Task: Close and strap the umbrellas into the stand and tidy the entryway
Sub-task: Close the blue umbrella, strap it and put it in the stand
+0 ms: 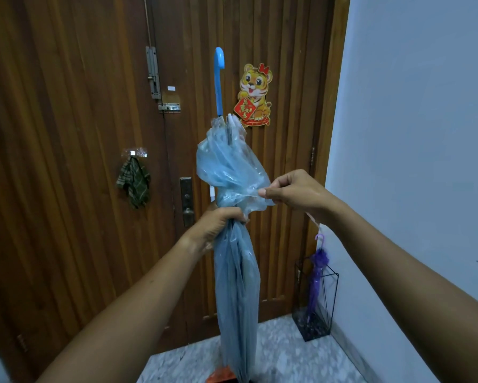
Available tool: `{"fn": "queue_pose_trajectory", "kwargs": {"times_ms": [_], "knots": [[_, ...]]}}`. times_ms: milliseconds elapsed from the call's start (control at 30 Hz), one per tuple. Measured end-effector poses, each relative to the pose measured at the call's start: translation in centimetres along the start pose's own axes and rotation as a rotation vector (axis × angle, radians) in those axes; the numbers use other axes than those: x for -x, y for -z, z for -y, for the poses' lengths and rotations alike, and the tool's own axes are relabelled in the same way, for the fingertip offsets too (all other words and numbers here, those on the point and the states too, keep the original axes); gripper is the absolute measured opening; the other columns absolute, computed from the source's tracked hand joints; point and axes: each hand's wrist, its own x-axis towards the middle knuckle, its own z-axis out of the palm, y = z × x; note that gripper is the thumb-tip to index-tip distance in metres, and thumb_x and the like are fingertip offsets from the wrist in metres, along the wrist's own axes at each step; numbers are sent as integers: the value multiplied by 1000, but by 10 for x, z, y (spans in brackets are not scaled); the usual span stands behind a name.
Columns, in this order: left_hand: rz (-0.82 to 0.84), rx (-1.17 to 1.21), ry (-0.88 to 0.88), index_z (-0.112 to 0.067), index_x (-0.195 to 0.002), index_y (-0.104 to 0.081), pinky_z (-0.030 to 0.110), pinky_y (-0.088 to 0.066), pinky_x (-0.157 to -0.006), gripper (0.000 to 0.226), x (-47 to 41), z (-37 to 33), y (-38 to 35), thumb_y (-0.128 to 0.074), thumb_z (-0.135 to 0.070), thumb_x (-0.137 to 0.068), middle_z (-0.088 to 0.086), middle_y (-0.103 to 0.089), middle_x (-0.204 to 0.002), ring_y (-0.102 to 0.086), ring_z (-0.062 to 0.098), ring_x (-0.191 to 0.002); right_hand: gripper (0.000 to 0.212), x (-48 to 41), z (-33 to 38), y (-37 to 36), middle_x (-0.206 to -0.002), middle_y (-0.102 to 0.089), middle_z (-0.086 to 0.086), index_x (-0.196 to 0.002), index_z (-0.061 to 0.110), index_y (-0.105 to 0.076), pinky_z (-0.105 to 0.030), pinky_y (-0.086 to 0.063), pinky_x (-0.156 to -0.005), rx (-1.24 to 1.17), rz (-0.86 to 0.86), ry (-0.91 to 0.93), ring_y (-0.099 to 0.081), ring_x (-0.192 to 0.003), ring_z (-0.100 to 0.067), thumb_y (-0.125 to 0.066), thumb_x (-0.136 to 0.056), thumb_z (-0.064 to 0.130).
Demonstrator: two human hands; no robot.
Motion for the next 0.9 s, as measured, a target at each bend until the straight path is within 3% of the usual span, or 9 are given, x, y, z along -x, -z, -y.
{"fn": "queue_pose_trajectory", "kwargs": {"times_ms": [100, 200, 300, 433, 567, 633, 700, 800, 900], "knots": [[124, 81, 42, -1, -116, -58, 38, -48, -76, 49, 6, -8, -7, -61, -1, -67, 9, -61, -80, -60, 20, -74, 48, 0, -6, -1, -71, -66, -5, -85, -6, -70, -25, -50, -69, -56, 0, -7, -62, -64, -5, -84, -76, 39], [263, 281, 89, 1, -108, -58, 39, -48, -80, 44, 11, -13, -16, -47, 4, -66, 10, -56, -65, -61, 20, -61, 50, 1, -9, -2, -86, -70, -5, -91, 9, -64, -25, -51, -65, -146, 8, 3, -68, -71, -11, -89, -66, 44], [334, 431, 98, 0, -103, -61, 39, -54, -75, 46, 12, -15, -21, -46, 4, -60, 11, -50, -73, -56, 19, -53, 62, 2, -11, -3, -110, -76, -7, -116, 17, -66, -45, -51, -87, -301, 136, -36, -71, -105, -34, -88, -66, 46], [409, 466, 116, -3, -112, -55, 41, -54, -78, 57, 11, -14, -24, -53, 4, -56, 12, -54, -82, -56, 19, -56, 46, 6, -14, -3, -116, -74, -8, -120, 12, -65, -36, -58, -89, -469, 217, -15, -71, -108, -27, -78, -79, 27], [456, 372, 172, -2, -121, -54, 54, -51, -91, 56, 10, -12, -20, -47, 4, -65, 16, -55, -84, -64, 31, -70, 48, 6, -19, -5, -114, -74, -11, -124, 6, -62, -34, -60, -79, -477, 196, -2, -72, -101, -27, -79, -81, 22], [413, 192, 194, 0, -117, -57, 53, -52, -91, 45, 8, -13, -17, -51, -1, -73, 19, -63, -89, -68, 37, -84, 43, 6, -19, -7, -111, -75, -9, -122, 5, -63, -28, -59, -70, -460, 130, 25, -74, -97, -24, -79, -83, 15], [308, -30, 184, -5, -117, -60, 47, -54, -91, 39, 5, -11, -14, -63, -16, -79, 16, -68, -101, -69, 32, -94, 38, 5, -19, -10, -111, -75, -7, -119, 10, -64, -27, -60, -72, -455, 26, 44, -75, -96, -20, -79, -83, 10], [171, -205, 128, -24, -132, -52, 45, -51, -99, 61, 4, 0, -17, -77, -35, -77, 0, -65, -125, -64, 20, -111, 35, 3, -25, -17, -108, -74, 2, -108, 27, -63, -30, -62, -80, -315, -141, 70, -75, -93, -13, -80, -82, 10], [31, -380, 52, -29, -137, -38, 32, -47, -97, 86, 5, 15, -34, -88, -41, -68, -12, -56, -123, -56, 7, -111, 34, 3, -26, -27, -106, -74, 2, -107, 27, -65, -28, -62, -78, -296, -134, 52, -75, -92, -11, -81, -81, 11]]}}
